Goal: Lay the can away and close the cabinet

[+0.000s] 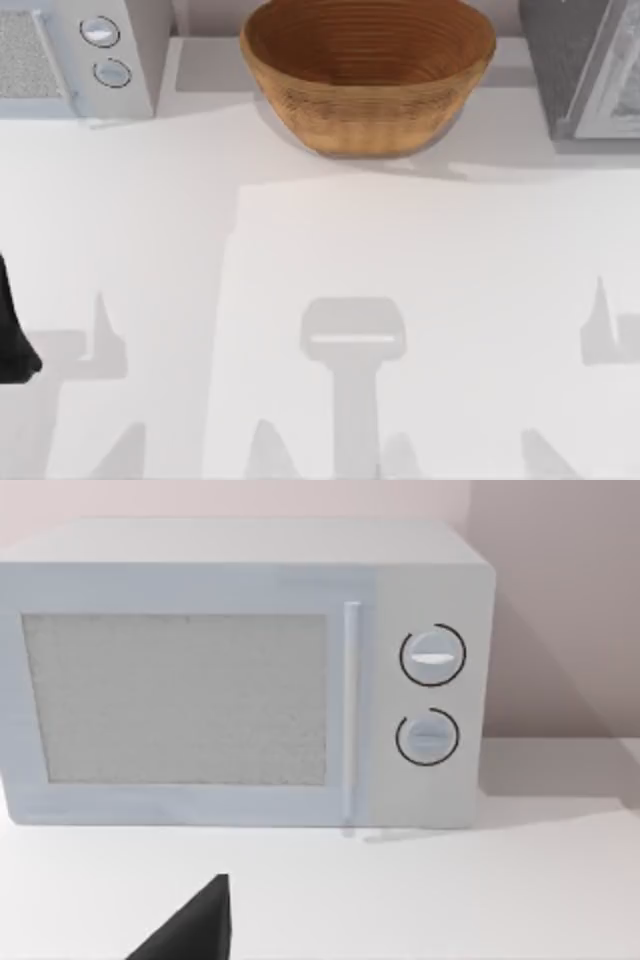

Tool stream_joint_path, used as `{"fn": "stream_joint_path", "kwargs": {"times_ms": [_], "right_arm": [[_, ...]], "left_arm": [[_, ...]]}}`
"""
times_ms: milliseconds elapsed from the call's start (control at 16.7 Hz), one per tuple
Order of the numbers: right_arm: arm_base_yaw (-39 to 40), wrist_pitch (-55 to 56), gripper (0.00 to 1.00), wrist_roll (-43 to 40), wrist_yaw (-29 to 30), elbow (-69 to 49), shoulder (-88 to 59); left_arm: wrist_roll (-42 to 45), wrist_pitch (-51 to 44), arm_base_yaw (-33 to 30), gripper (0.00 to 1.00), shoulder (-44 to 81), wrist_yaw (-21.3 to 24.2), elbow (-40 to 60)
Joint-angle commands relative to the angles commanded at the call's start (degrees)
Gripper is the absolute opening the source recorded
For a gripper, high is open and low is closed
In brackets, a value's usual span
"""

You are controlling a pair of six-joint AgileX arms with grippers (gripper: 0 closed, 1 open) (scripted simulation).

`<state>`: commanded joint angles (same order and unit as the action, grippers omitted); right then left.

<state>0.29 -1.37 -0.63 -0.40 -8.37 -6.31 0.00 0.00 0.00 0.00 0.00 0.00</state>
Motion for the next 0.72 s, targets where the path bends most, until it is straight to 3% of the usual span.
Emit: {"fn": "stream_joint_path", "kwargs": {"times_ms": [240,720], "right_arm": [[-0.3,1.3,1.00,0.6,0.4,7.9,6.0],[-0.6,1.9,1.00,0.7,-0.1,8.0,5.4]], "left_arm": [[0.0,0.0,0.0,1.00,0.0,0.0,0.0],[0.0,0.0,0.0,1.00,0.0,0.0,0.0]]}}
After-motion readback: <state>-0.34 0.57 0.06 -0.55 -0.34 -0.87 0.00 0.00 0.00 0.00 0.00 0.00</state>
